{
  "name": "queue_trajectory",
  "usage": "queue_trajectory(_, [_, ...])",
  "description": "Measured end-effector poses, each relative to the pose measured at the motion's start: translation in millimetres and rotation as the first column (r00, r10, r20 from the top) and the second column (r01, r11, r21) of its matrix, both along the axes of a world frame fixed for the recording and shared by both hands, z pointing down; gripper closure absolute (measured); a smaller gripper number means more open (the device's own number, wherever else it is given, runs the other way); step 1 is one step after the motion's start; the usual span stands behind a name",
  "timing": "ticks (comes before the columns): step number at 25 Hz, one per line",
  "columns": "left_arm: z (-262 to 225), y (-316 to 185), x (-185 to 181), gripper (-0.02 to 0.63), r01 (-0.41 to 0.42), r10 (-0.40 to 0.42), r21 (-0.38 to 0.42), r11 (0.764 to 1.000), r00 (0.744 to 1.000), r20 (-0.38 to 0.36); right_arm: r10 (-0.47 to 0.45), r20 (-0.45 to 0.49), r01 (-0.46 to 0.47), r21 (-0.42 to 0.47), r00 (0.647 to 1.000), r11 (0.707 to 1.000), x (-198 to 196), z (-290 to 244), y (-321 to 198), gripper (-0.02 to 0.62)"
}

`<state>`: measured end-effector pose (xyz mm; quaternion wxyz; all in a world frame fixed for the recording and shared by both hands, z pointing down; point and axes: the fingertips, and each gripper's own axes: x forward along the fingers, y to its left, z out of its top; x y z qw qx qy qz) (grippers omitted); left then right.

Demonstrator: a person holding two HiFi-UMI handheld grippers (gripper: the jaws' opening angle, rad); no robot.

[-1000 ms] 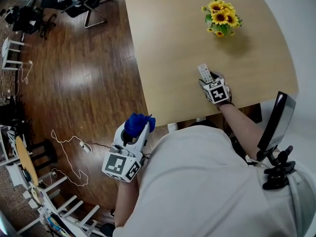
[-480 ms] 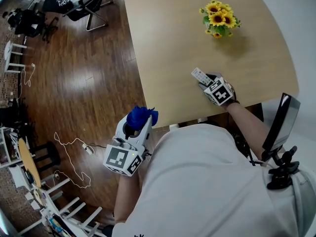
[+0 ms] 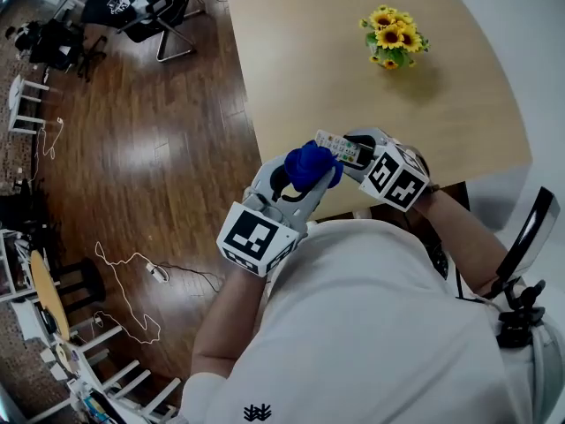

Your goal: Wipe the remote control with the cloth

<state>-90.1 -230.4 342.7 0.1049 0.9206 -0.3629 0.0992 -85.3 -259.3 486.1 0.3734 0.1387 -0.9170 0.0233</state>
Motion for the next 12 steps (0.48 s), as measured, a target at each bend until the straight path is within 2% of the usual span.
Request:
queue_trajectory(4, [5, 3, 27, 0.460, -0.092, 0.092, 0.036, 0.995, 0.996, 0.000, -0.033, 0.010, 0.033, 0.039, 0.999, 0.999, -17, -29, 24, 0.376])
queue_trajectory(7, [6, 2, 37, 0.460, -0.134, 0.134, 0.011, 0.991, 0.991, -0.017, -0.030, 0.015, 0.029, 0.043, 0.999, 0.999, -22, -41, 28, 0.376])
queue_trajectory(12, [16, -5, 29, 0.460, -0.126, 0.126, 0.004, 0.992, 0.992, 0.022, -0.029, 0.000, 0.029, 0.044, 1.000, 0.999, -20, -45, 29, 0.376])
